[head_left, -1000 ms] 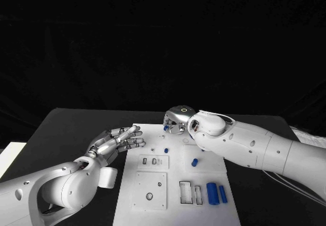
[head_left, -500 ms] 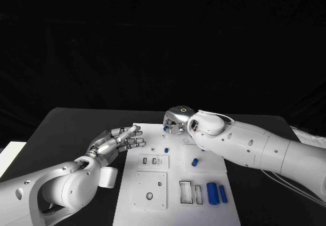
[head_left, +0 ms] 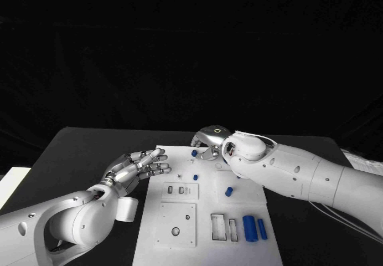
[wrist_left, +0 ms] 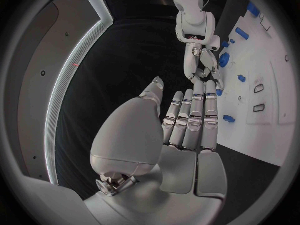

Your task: Assemble the parts on the task board

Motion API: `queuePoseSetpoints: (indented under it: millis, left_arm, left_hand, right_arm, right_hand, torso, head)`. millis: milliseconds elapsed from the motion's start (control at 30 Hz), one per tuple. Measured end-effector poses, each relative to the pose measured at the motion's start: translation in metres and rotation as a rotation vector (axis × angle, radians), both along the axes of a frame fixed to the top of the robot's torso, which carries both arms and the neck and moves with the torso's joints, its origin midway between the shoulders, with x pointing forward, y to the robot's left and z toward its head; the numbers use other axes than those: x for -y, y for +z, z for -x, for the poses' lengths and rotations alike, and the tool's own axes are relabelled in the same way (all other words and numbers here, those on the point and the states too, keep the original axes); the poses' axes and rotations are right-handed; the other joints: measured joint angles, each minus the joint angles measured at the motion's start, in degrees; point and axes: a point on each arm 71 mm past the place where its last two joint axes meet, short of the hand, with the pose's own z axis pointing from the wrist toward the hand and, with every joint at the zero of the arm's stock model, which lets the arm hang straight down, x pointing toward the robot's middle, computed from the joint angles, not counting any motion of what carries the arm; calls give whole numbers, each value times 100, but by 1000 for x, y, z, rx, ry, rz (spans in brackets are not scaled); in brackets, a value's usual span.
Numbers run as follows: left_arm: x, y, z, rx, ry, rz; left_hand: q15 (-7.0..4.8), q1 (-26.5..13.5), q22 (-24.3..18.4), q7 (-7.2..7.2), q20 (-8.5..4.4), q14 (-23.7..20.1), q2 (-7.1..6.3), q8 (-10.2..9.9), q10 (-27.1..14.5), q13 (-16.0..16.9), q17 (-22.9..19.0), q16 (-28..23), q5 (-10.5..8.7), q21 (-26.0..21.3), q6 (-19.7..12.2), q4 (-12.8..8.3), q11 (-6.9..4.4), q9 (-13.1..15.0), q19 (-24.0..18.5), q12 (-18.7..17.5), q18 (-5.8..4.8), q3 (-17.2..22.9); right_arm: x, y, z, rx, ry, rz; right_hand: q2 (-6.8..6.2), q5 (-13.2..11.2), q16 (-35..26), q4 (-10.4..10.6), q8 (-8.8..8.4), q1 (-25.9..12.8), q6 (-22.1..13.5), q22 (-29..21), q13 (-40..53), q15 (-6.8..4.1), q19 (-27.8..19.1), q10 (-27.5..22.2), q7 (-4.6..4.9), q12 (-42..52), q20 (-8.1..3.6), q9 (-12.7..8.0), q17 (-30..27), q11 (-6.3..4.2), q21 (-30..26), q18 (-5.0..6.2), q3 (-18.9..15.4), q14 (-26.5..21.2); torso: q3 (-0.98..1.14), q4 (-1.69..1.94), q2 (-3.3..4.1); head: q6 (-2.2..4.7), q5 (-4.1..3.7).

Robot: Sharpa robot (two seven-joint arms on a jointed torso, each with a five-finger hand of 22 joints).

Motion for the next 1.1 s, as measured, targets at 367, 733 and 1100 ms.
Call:
queuePoseSetpoints:
  millis: [367, 733, 1100]
  left_arm:
    - [-4, 0, 0, -2, 7, -4]
    - [-6, 0, 1, -4, 9, -5]
    - [-6, 0, 1, -6, 8, -4]
  left_hand:
    - [0, 0, 0, 0, 0, 0, 0, 0, 0, 0, 5, 0, 0, 0, 0, 0, 0, 0, 0, 0, -1, 0]
    - [0, 0, -6, 0, 21, 0, 0, -23, 0, 0, 4, -23, 0, 0, 0, 0, 0, 0, -21, 0, -1, 0]
    - [0, 0, -6, 0, 21, 0, 0, -23, 0, 0, 3, -23, 0, 0, 0, 0, 0, 0, -21, 0, -1, 0]
  right_arm:
    - [61, 15, 19, 10, -60, -90]
    - [128, 20, 26, -108, -255, -217]
    - [136, 13, 21, -173, -321, -221]
  right_hand:
    - [-69, 90, 214, 251, 56, 129, 385, 397, 343, -160, 202, 1611, -15, 762, -171, 40, 378, -241, 189, 0, -60, 51]
    - [-239, 771, 1431, 1021, 123, 15, 258, 1260, 6491, -266, 669, 2289, -97, 6652, -276, 32, 2345, -394, 690, -91, -1257, 42]
    - [-203, 813, 1842, 1344, 236, 254, 170, 1270, 7133, -194, 741, 2409, -8, 8195, -204, 32, 2406, -302, 799, -179, -1772, 52]
  torso:
    - [6, -31, -1]
    - [34, -113, -10]
    - [51, -133, 1]
  head:
    - [31, -30]
    - [60, -49]
    - [57, -47]
